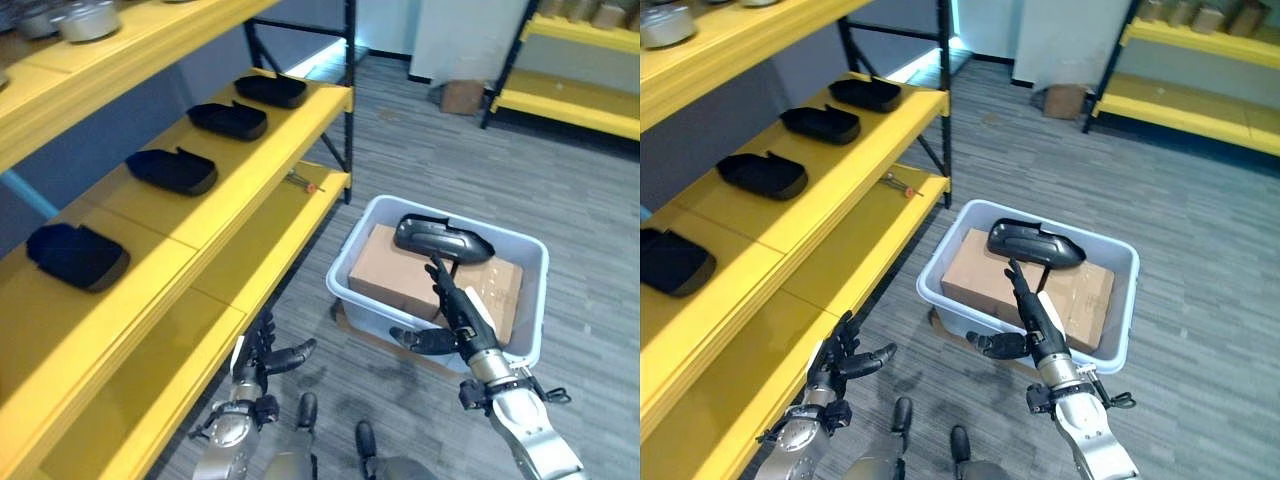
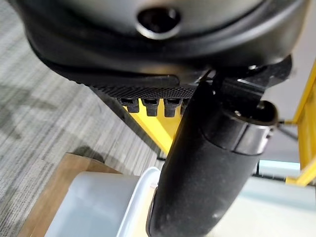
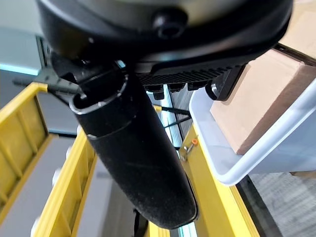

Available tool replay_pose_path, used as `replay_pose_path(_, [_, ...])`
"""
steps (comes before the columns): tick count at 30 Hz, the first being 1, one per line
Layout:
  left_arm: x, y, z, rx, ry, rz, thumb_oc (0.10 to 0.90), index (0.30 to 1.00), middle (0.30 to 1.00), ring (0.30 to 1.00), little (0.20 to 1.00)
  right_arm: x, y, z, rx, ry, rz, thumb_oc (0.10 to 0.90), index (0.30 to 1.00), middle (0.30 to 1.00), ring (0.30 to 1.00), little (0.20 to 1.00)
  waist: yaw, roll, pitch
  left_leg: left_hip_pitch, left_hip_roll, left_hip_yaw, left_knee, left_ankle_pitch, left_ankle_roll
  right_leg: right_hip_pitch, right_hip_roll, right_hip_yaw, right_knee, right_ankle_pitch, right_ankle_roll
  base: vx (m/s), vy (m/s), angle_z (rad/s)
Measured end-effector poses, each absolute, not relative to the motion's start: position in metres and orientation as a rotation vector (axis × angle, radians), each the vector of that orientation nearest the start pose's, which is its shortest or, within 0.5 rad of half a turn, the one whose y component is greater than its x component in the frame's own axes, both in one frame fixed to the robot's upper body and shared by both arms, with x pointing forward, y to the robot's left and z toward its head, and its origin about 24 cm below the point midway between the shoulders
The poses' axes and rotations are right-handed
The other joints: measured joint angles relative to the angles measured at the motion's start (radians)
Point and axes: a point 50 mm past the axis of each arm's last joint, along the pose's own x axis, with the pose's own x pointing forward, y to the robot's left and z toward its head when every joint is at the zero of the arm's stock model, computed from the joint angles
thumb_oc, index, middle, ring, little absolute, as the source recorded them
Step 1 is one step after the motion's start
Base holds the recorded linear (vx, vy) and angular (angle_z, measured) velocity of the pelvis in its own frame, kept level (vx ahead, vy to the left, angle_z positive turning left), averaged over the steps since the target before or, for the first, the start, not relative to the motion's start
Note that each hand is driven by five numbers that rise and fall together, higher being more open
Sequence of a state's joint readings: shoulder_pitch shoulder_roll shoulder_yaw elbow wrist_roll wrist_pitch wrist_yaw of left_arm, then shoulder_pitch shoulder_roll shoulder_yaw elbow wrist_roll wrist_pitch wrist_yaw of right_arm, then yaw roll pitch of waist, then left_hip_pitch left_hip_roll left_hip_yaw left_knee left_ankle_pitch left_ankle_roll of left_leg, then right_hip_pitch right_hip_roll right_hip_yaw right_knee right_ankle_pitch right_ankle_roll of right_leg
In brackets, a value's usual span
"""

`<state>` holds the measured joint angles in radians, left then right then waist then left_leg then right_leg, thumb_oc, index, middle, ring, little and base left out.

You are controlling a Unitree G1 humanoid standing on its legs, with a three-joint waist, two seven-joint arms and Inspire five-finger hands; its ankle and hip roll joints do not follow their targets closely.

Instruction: Move parts from the plastic box to the shelf.

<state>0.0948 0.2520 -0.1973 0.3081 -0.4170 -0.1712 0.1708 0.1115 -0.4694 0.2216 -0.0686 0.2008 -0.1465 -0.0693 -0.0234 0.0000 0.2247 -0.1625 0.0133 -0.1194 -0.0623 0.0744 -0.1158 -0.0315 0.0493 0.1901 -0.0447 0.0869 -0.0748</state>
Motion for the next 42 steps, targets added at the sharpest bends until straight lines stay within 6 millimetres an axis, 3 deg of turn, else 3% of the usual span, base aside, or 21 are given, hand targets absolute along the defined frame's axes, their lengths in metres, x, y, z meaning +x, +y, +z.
replay_pose_path(1, [0.213, 0.185, -0.036, -0.126, 0.284, 0.133, 0.9, 1.0, 1.0, 1.0, 1.0, 0.225, -0.186, 0.045, -0.231, -0.035, 0.169, 0.9, 1.0, 1.0, 1.0, 1.0, -0.003, 0.013, -0.002, 0.023, 0.004, 0.003, 0.014, -0.015, 0.015, 0.007, 0.002, 0.012, -0.007, -0.005, 0.007, 0.18, 0.098, -1.17])
replay_pose_path(2, [0.215, 0.183, -0.035, -0.133, 0.278, 0.129, 0.9, 1.0, 1.0, 1.0, 1.0, 0.225, -0.188, 0.047, -0.236, -0.041, 0.169, 0.9, 1.0, 1.0, 1.0, 1.0, -0.015, 0.043, -0.004, 0.058, 0.016, 0.023, 0.002, -0.019, 0.04, 0.017, 0.002, 0.019, -0.026, -0.018, 0.028, 0.27, 0.15, -1.04])
replay_pose_path(4, [0.218, 0.182, -0.031, -0.142, 0.255, 0.125, 0.9, 1.0, 1.0, 1.0, 1.0, 0.222, -0.189, 0.044, -0.227, -0.026, 0.166, 0.9, 1.0, 1.0, 1.0, 1.0, -0.029, 0.048, -0.001, 0.061, 0.018, 0.086, -0.006, 0.011, 0.083, 0.01, -0.014, -0.011, 0.015, -0.069, 0.101, 0.34, 0.182, -0.87])
replay_pose_path(5, [0.22, 0.181, -0.026, -0.14, 0.231, 0.113, 0.9, 1.0, 1.0, 1.0, 1.0, 0.218, -0.188, 0.039, -0.215, -0.005, 0.171, 0.9, 1.0, 1.0, 1.0, 1.0, -0.026, 0.029, 0.001, 0.1, 0.012, 0.144, -0.008, 0.03, 0.102, 0.001, -0.039, -0.008, 0.1, -0.119, 0.107, 0.33, 0.179, -0.69])
replay_pose_path(7, [0.216, 0.186, -0.026, -0.122, 0.235, 0.109, 0.9, 1.0, 1.0, 1.0, 1.0, 0.216, -0.183, 0.037, -0.2, 0.003, 0.19, 0.9, 1.0, 1.0, 1.0, 1.0, -0.027, -0.003, -0.014, 0.127, -0.017, 0.182, -0.007, 0.021, 0.113, -0.048, -0.067, 0.003, 0.197, -0.155, 0.125, 0.29, 0.151, -0.55])
replay_pose_path(11, [0.217, 0.188, -0.022, -0.099, 0.224, 0.09, 0.9, 1.0, 1.0, 1.0, 1.0, 0.218, -0.181, 0.04, -0.197, -0.013, 0.199, 0.9, 1.0, 1.0, 1.0, 1.0, -0.029, -0.014, -0.023, 0.133, -0.035, 0.232, -0.008, 0.024, 0.157, -0.062, -0.087, 0.034, 0.235, -0.186, 0.164, 0.16, 0.082, -0.28])
replay_pose_path(13, [0.217, 0.188, -0.021, -0.094, 0.22, 0.086, 0.9, 1.0, 1.0, 1.0, 1.0, 0.218, -0.18, 0.039, -0.192, -0.009, 0.2, 0.9, 1.0, 1.0, 1.0, 1.0, -0.03, -0.024, -0.026, 0.147, -0.049, 0.243, -0.006, 0.013, 0.167, -0.073, -0.093, 0.037, 0.275, -0.204, 0.166, 0.11, 0.055, -0.15])
replay_pose_path(16, [0.221, 0.194, -0.017, -0.052, 0.209, 0.07, 0.9, 1.0, 1.0, 1.0, 1.0, 0.22, -0.175, 0.04, -0.181, -0.02, 0.216, 0.9, 1.0, 1.0, 1.0, 1.0, -0.035, -0.03, -0.024, 0.173, -0.048, 0.268, -0.014, 0.008, 0.173, -0.184, -0.065, 0.033, 0.51, -0.22, 0.245, 0.09, 0.067, -0.27])
replay_pose_path(17, [0.221, 0.196, -0.016, -0.037, 0.209, 0.066, 0.9, 1.0, 1.0, 1.0, 1.0, 0.22, -0.174, 0.04, -0.18, -0.02, 0.22, 0.9, 1.0, 1.0, 1.0, 1.0, -0.034, -0.032, -0.023, 0.186, -0.04, 0.281, -0.015, 0.008, 0.175, -0.202, -0.074, -0.009, 0.549, -0.213, 0.268, 0.1, 0.068, -0.23])
replay_pose_path(19, [0.221, 0.197, -0.016, -0.031, 0.211, 0.066, 0.9, 1.0, 1.0, 1.0, 1.0, 0.22, -0.174, 0.04, -0.18, -0.02, 0.223, 0.9, 1.0, 1.0, 1.0, 1.0, -0.036, -0.036, -0.024, 0.211, -0.028, 0.297, -0.016, 0.0, 0.184, -0.19, -0.11, -0.111, 0.526, -0.219, 0.255, 0.17, 0.037, -0.35])
replay_pose_path(20, [0.22, 0.199, -0.016, -0.028, 0.211, 0.071, 0.9, 1.0, 1.0, 1.0, 1.0, 0.224, -0.171, 0.043, -0.177, -0.035, 0.229, 0.9, 1.0, 1.0, 1.0, 1.0, -0.026, -0.035, -0.024, 0.22, -0.023, 0.326, -0.016, -0.016, 0.193, -0.184, -0.157, -0.216, 0.489, -0.217, 0.24, 0.22, -0.07, -1.09])
replay_pose_path(21, [0.218, 0.204, -0.019, -0.028, 0.223, 0.094, 0.9, 1.0, 1.0, 1.0, 1.0, 0.234, -0.161, 0.051, -0.167, -0.077, 0.257, 0.9, 1.0, 1.0, 1.0, 1.0, -0.021, -0.025, -0.02, 0.217, -0.008, 0.384, -0.016, -0.038, 0.18, -0.198, -0.235, -0.289, 0.354, -0.19, 0.226, 0.23, -0.1, -1.2])
replay_pose_path(23, [0.216, 0.205, -0.025, -0.034, 0.251, 0.109, 0.9, 1.0, 1.0, 1.0, 1.0, 0.236, -0.155, 0.053, -0.155, -0.094, 0.268, 0.9, 1.0, 1.0, 1.0, 1.0, -0.034, -0.009, -0.01, 0.219, 0.009, 0.397, -0.014, -0.062, 0.169, -0.215, -0.305, -0.299, 0.22, -0.116, 0.254, 0.24, -0.1, -0.84])
replay_pose_path(24, [0.214, 0.205, -0.029, -0.038, 0.269, 0.113, 0.9, 1.0, 1.0, 1.0, 1.0, 0.235, -0.154, 0.052, -0.162, -0.086, 0.278, 0.9, 1.0, 1.0, 1.0, 1.0, -0.039, -0.007, -0.011, 0.226, 0.013, 0.412, -0.018, -0.064, 0.157, -0.213, -0.341, -0.362, 0.122, -0.074, 0.27, 0.15, -0.06, -0.52])
replay_pose_path(26, [0.207, 0.206, -0.034, -0.04, 0.292, 0.123, 0.9, 1.0, 1.0, 1.0, 1.0, 0.23, -0.151, 0.046, -0.159, -0.063, 0.289, 0.9, 1.0, 1.0, 1.0, 1.0, -0.04, -0.026, -0.01, 0.249, 0.021, 0.434, -0.019, -0.07, 0.131, -0.204, -0.372, -0.407, 0.006, -0.006, 0.28, 0.13, -0.081, -0.24])
replay_pose_path(28, [0.201, 0.208, -0.038, -0.036, 0.309, 0.119, 0.9, 1.0, 1.0, 1.0, 1.0, 0.22, -0.154, 0.036, -0.15, -0.016, 0.275, 0.9, 1.0, 1.0, 1.0, 1.0, -0.061, -0.084, -0.02, 0.277, 0.018, 0.405, -0.023, -0.079, 0.08, -0.161, -0.367, -0.404, -0.004, 0.019, 0.282, 0.2, -0.149, 0.4])
replay_pose_path(29, [0.2, 0.204, -0.041, -0.054, 0.321, 0.119, 0.9, 1.0, 1.0, 1.0, 1.0, 0.217, -0.158, 0.032, -0.164, 0.009, 0.27, 0.9, 1.0, 1.0, 1.0, 1.0, -0.061, -0.08, -0.021, 0.281, 0.035, 0.385, -0.023, -0.085, 0.064, -0.148, -0.352, -0.4, -0.01, 0.103, 0.265, 0.23, -0.196, 0.46])
replay_pose_path(32, [0.199, 0.189, -0.044, -0.099, 0.33, 0.097, 0.9, 1.0, 1.0, 1.0, 1.0, 0.214, -0.169, 0.028, -0.213, 0.046, 0.266, 0.9, 1.0, 1.0, 1.0, 1.0, -0.066, -0.022, -0.033, 0.263, 0.128, 0.321, -0.022, -0.089, 0.062, -0.112, -0.255, -0.422, -0.042, 0.143, 0.241, 0.23, -0.191, 0.44])
replay_pose_path(34, [0.202, 0.181, -0.04, -0.121, 0.309, 0.078, 0.9, 1.0, 1.0, 1.0, 1.0, 0.218, -0.175, 0.032, -0.238, 0.033, 0.258, 0.9, 1.0, 1.0, 1.0, 1.0, -0.056, -0.009, -0.04, 0.257, 0.182, 0.298, -0.018, -0.057, 0.084, -0.106, -0.196, -0.45, -0.042, 0.124, 0.187, 0.18, -0.181, 0.26])
replay_pose_path(38, [0.205, 0.173, -0.036, -0.134, 0.288, 0.033, 0.9, 1.0, 1.0, 1.0, 1.0, 0.226, -0.187, 0.045, -0.256, -0.014, 0.208, 0.9, 1.0, 1.0, 1.0, 1.0, -0.058, 0.002, -0.043, 0.23, 0.213, 0.293, -0.001, 0.021, 0.037, -0.099, -0.164, -0.479, -0.042, 0.101, 0.142, 0.11, -0.17, 0.12])
replay_pose_path(42, [0.208, 0.172, -0.034, -0.134, 0.278, 0.024, 0.9, 1.0, 1.0, 1.0, 1.0, 0.226, -0.19, 0.046, -0.271, -0.012, 0.208, 0.9, 1.0, 1.0, 1.0, 1.0, -0.056, 0.025, -0.041, 0.21, 0.224, 0.283, 0.002, 0.032, 0.019, -0.101, -0.157, -0.506, -0.042, 0.093, 0.132, 0.06, -0.124, 0.22])
